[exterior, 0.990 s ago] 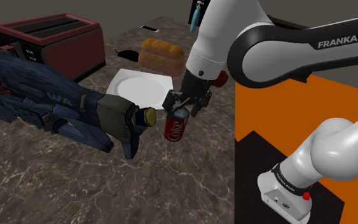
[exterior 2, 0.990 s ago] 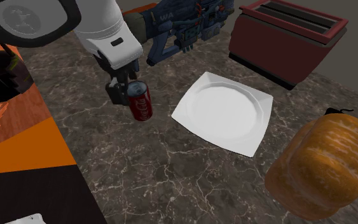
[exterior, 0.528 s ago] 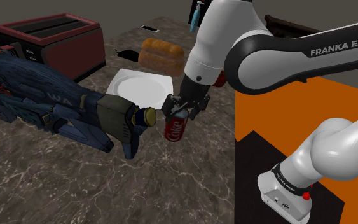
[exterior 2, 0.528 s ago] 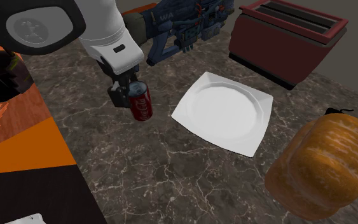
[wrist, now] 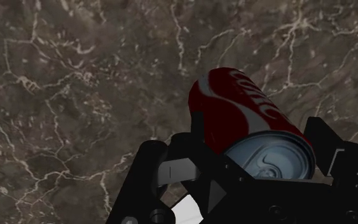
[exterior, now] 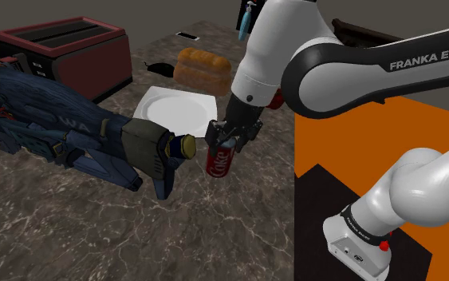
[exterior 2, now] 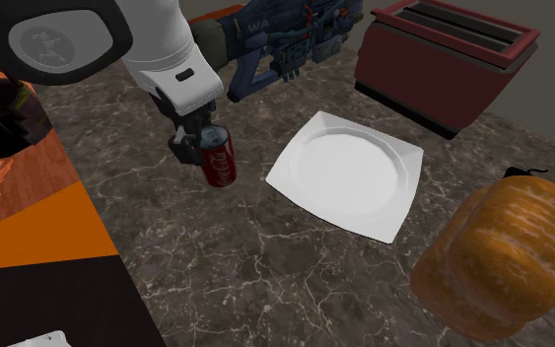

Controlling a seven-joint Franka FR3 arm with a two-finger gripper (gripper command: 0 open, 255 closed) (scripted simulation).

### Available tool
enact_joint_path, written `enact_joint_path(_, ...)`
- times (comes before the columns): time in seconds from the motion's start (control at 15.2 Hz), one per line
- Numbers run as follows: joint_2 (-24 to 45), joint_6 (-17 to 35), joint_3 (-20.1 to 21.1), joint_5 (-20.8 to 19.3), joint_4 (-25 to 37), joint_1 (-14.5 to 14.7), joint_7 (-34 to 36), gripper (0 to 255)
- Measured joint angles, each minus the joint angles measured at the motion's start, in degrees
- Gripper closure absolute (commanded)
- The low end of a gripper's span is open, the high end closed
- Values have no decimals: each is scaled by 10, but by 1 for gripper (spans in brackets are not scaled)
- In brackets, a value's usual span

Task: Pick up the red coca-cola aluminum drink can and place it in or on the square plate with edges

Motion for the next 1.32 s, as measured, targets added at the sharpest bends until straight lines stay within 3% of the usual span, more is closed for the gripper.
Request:
enact_joint_path(0.33, -1, -4, -1, 0, 2, 0, 0, 255)
enact_joint_path(1.32, -35, -119, -22, -3, 86, -2, 2, 255)
